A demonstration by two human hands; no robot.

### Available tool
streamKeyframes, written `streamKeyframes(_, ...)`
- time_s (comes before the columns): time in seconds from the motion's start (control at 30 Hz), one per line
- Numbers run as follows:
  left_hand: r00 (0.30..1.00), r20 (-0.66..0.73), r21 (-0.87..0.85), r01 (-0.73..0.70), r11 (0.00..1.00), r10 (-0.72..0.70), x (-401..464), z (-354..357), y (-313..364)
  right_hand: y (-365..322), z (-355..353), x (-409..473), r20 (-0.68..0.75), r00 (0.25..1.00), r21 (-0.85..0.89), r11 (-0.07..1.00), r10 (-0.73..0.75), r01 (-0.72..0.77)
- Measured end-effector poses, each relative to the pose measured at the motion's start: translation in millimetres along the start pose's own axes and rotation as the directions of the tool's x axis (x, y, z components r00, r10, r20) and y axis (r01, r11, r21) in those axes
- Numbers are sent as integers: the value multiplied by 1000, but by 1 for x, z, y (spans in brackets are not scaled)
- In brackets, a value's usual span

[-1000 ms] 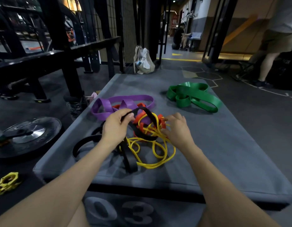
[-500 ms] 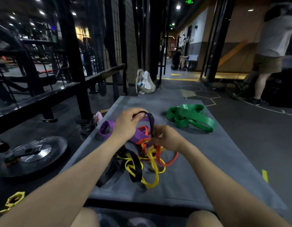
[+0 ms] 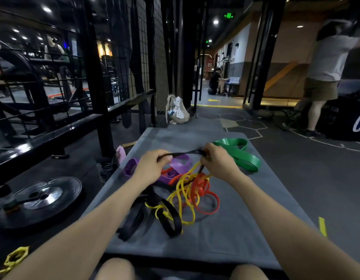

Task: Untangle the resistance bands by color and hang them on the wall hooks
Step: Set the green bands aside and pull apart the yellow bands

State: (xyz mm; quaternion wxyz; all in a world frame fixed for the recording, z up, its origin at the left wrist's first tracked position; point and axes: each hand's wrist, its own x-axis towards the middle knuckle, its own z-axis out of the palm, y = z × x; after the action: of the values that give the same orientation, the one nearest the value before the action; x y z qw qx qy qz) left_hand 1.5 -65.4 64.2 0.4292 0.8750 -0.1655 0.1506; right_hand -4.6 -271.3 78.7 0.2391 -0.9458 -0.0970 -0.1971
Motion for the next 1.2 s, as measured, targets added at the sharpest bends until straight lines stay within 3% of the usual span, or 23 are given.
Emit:
streamKeyframes(0.13,982,186,-9,26,1000,-24,-25,17,-34,28,17,-29,266,964,12,1000,-11,8)
streamKeyframes(0.23,931,354,35,77,996,-84,-43,34,-45,45,33,-49,342,939,-12,1000,22,-19)
streamKeyframes(0.37,895,400,179,136,974,-198,-46,54,-38,58,42,-59,384,920,10,996,78,-88)
streamKeyframes(0.53,868,430,351,92,932,-247,-43,71,-48,68,44,-70,546,838,3,1000,5,-8)
streamKeyframes(0.67,916,297,384,143,912,-268,-42,82,-44,67,42,-68,435,900,73,997,-28,-4)
streamKeyframes(0.77,908,325,403,121,907,-265,-43,91,-42,67,49,-61,340,940,82,997,-38,11)
streamKeyframes(0.9,889,389,400,73,914,-242,-45,99,-34,70,64,-63,438,898,37,999,-45,32)
streamKeyframes(1.1,757,544,333,201,921,-362,-49,130,-18,73,71,-72,403,915,104,993,0,-46)
streamKeyframes(1.2,720,601,173,306,936,-346,-54,140,-6,75,64,-68,378,923,181,973,69,-147)
